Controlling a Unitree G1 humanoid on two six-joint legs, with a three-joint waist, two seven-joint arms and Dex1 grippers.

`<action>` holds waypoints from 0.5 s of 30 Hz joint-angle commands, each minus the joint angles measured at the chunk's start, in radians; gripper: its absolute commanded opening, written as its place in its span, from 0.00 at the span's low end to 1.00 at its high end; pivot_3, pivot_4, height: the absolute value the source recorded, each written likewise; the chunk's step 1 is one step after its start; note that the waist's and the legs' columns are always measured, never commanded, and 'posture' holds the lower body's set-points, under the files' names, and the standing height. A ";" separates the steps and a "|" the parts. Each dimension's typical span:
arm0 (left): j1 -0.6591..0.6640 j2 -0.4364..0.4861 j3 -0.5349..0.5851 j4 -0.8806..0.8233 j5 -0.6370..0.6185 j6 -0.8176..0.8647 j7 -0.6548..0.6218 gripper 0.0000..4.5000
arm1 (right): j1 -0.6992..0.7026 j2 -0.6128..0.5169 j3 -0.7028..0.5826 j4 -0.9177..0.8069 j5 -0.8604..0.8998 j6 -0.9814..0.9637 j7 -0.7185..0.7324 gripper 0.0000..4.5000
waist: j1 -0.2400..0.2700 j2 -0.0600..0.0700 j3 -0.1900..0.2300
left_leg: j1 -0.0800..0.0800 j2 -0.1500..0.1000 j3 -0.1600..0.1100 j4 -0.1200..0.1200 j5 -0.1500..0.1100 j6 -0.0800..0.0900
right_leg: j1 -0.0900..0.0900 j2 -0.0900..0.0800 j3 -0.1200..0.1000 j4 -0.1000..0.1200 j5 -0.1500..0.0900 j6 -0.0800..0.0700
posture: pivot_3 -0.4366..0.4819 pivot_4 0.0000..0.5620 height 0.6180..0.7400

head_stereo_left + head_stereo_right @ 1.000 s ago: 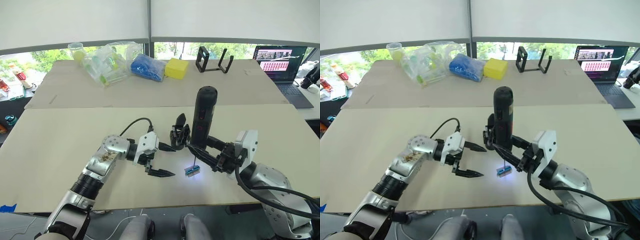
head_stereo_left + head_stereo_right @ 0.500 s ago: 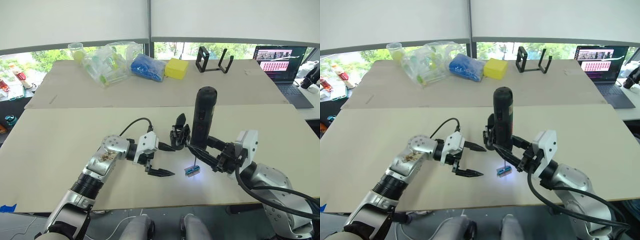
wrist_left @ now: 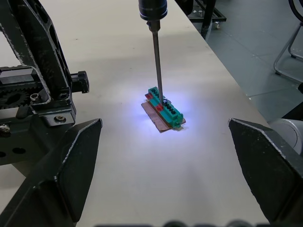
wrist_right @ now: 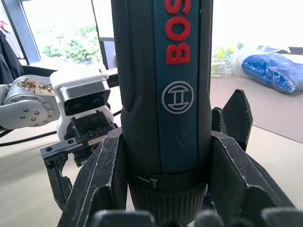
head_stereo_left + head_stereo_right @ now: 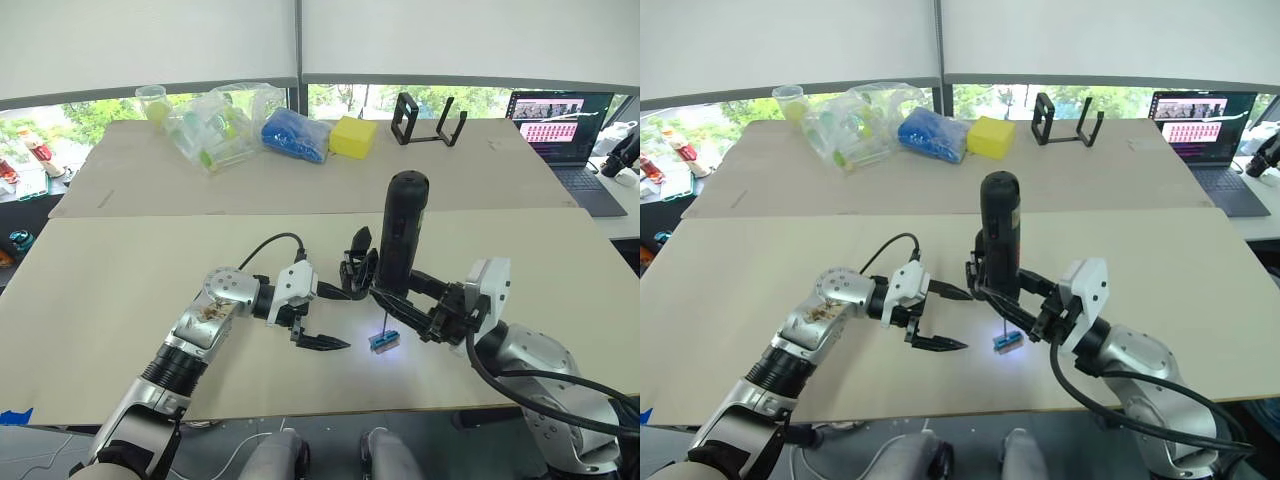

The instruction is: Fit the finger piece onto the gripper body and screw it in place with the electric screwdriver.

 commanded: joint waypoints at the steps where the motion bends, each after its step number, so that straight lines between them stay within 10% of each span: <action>1: -0.012 0.003 0.012 -0.013 0.000 -0.013 0.005 1.00 | -0.025 0.006 -0.006 -0.016 -0.009 -0.055 0.012 0.43 | 0.001 0.000 0.000 | 0.000 0.000 0.000 0.000 0.000 0.000 | 0.000 0.000 0.000 0.000 0.000 0.000 | 0.48 0.27 1.00; 15: -0.011 0.006 0.013 -0.011 0.000 -0.016 0.007 1.00 | -0.040 0.011 -0.024 -0.031 0.005 -0.050 0.006 0.43 | 0.000 0.000 0.000 | 0.000 0.000 0.000 0.000 0.000 0.000 | 0.000 0.000 0.000 0.000 0.000 0.000 | 0.48 0.27 1.00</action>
